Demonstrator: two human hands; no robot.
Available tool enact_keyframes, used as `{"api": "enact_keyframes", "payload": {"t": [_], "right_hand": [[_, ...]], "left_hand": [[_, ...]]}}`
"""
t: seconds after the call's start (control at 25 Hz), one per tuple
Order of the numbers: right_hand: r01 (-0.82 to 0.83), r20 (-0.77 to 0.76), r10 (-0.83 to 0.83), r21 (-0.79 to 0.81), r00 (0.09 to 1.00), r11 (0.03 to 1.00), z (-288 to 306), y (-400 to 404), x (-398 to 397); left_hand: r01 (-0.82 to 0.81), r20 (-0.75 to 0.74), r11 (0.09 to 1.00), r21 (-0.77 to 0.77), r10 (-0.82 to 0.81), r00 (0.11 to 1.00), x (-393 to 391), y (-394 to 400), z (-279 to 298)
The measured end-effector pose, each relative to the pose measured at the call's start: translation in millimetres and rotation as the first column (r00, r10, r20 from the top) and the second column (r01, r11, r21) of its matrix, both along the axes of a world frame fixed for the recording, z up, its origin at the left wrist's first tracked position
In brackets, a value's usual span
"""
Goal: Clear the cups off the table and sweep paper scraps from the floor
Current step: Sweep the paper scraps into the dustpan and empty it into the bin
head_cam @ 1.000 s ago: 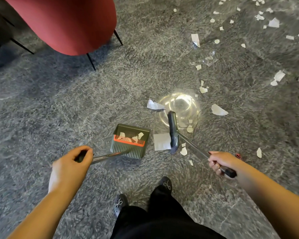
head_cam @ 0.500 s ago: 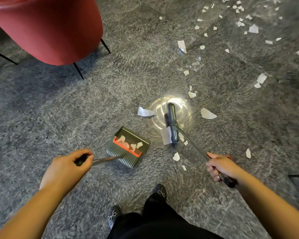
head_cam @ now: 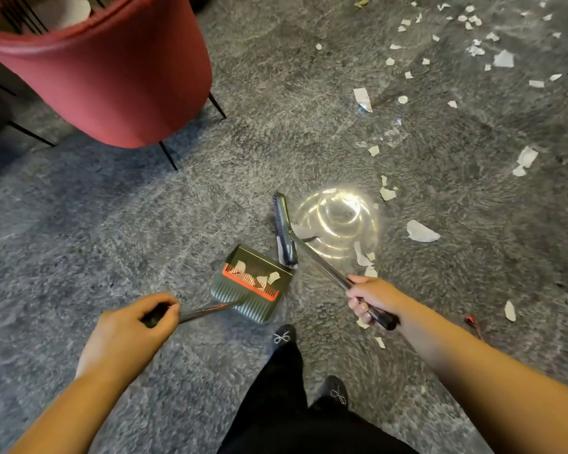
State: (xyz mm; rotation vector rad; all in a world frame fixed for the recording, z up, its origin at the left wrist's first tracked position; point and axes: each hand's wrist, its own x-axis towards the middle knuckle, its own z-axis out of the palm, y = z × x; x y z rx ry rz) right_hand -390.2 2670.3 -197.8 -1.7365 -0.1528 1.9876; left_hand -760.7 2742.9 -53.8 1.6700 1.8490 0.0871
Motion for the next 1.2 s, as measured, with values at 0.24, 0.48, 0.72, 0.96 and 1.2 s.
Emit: {"api": "enact_keyframes", "payload": {"t": [0.24,0.48,0.72,0.96,1.2], "right_hand": [[0.114,-0.067,-0.121,-0.095,0.99,0.989,-26.7,71.8,-18.0],[0.212,0.106,-0.197,-0.157,0.975,0.965,-15.5,38.2,19.9],[0.508,0.239,-0.468,-0.146,0.851,0.849,-5.3,-32.5,61.3],[0.552,0.3,-0.502,-0.108,0.811,0.827,6.3,-83.7,110.5],[0.586,0.319,-0.546,-0.035,0.775,0.81,51.5,-121.3,121.0]], "left_hand": [[0.092,-0.024,0.996,-0.003,-0.092,0.996,-4.4,69.1,-12.4],[0.229,-0.044,0.973,-0.033,-0.23,0.972,19.7,112.2,-13.7],[0.368,-0.022,0.93,-0.012,-0.369,0.929,72.8,130.5,-14.9],[0.438,0.066,0.899,0.024,-0.438,0.896,131.6,117.5,-20.5],[0.495,0.104,0.868,0.03,-0.495,0.862,185.7,92.3,-12.6]]}}
